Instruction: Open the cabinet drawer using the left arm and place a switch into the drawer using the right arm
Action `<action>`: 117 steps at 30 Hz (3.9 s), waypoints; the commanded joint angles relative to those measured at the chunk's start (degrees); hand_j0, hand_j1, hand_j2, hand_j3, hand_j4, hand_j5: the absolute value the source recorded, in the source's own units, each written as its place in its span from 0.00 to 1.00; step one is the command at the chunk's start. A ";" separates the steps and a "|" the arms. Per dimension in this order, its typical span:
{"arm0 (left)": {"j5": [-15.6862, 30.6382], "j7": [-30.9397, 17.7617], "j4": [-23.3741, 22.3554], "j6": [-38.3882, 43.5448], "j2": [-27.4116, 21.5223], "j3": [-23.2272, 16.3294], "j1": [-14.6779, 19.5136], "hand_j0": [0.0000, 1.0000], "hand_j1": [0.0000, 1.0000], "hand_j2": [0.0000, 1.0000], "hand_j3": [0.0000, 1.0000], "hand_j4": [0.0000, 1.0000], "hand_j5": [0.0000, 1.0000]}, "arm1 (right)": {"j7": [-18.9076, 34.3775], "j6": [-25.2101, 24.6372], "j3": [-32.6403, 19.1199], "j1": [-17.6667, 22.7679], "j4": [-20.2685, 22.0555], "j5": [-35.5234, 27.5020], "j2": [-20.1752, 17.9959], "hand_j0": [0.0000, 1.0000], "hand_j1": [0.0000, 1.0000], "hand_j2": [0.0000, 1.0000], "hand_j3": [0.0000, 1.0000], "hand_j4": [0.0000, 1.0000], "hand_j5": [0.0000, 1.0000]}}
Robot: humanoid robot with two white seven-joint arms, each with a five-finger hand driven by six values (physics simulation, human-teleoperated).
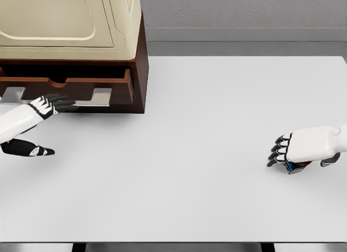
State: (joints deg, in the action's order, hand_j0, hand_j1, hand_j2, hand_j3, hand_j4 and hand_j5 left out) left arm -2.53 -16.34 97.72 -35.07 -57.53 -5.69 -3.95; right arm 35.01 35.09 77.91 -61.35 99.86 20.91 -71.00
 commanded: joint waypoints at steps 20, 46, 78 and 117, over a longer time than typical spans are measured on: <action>3.85 -0.01 1.07 0.07 -1.27 6.84 -1.67 1.00 1.00 1.00 1.00 1.00 1.00 | -0.01 -0.09 -0.04 0.00 0.16 -0.08 -0.19 1.00 1.00 1.00 1.00 1.00 1.00; 2.97 -0.01 -1.39 0.07 -0.74 4.37 -1.67 1.00 1.00 1.00 1.00 1.00 1.00 | -0.01 -0.09 -0.04 0.00 0.25 0.01 -0.46 1.00 1.00 1.00 1.00 1.00 1.00; 2.89 -0.01 -0.25 0.07 -1.09 0.77 -1.32 1.00 1.00 1.00 1.00 1.00 1.00 | -0.01 -0.09 -0.13 0.00 0.34 -0.52 -0.63 1.00 1.00 1.00 1.00 1.00 1.00; 9.74 -0.01 1.16 0.07 -7.86 2.18 -0.18 1.00 1.00 1.00 1.00 1.00 1.00 | -0.01 -0.09 -0.74 0.00 0.42 -0.17 -0.19 1.00 1.00 1.00 1.00 1.00 1.00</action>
State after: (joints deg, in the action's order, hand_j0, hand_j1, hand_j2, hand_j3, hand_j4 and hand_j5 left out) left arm 6.57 -16.36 99.02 -35.09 -65.21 -3.43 -3.96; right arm 35.01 35.09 77.21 -61.42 100.27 20.90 -71.19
